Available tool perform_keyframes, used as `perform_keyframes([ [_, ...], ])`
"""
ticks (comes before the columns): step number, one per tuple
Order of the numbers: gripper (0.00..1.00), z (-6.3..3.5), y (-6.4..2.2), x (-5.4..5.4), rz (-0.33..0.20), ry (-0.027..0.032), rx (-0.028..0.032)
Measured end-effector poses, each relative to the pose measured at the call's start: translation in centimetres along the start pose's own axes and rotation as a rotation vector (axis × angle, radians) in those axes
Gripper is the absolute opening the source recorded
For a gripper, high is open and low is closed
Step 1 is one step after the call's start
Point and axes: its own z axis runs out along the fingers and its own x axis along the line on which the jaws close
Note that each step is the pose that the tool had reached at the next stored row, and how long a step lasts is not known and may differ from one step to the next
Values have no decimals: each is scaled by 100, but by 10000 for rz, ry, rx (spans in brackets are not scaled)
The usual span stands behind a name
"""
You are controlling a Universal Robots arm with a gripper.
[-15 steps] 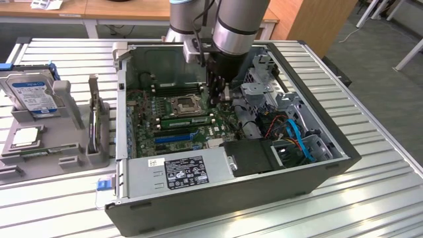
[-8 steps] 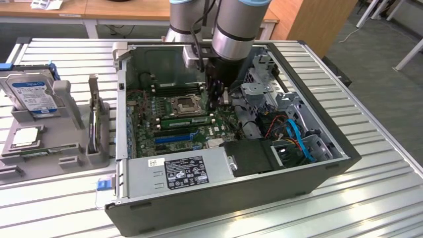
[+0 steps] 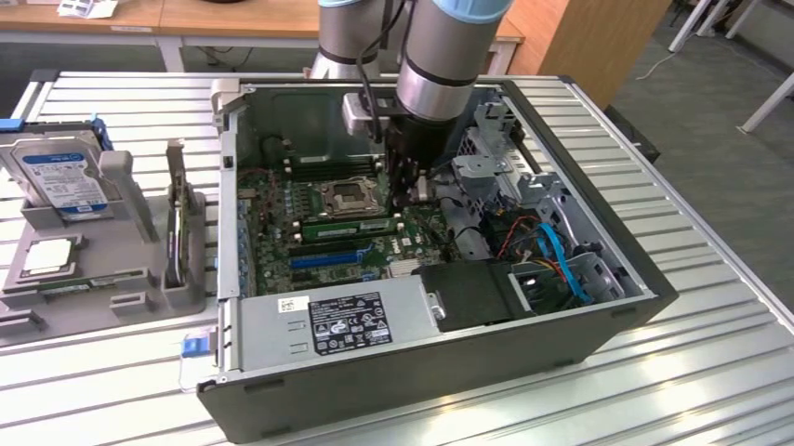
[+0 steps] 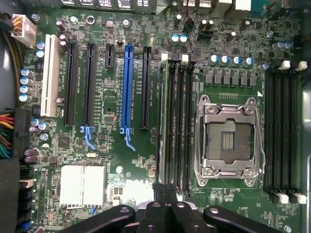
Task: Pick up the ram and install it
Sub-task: 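Press down the ram until it locks into place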
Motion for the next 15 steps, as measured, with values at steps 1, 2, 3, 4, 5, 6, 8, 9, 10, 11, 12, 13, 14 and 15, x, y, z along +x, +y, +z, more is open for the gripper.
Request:
perform_keyframes([
  [1,10,12,-1,1,0,0,0],
  [2,10,25,-1,1,0,0,0],
  [3,10,38,-2,2,0,0,0],
  [4,10,49,-3,2,0,1,0],
  [5,10,55,-3,3,0,0,-1],
  [6,10,54,-3,3,0,2,-1],
  [8,10,54,-3,3,0,2,-1],
  [9,10,55,-3,3,0,2,-1],
  [10,10,55,-3,3,0,1,-1],
  [11,10,54,-11,3,2,1,0],
  [12,10,54,-24,3,2,0,0],
  [13,10,54,-35,3,-1,0,-1],
  [14,10,54,-42,3,0,-1,0],
  [15,10,53,-46,3,0,0,0],
])
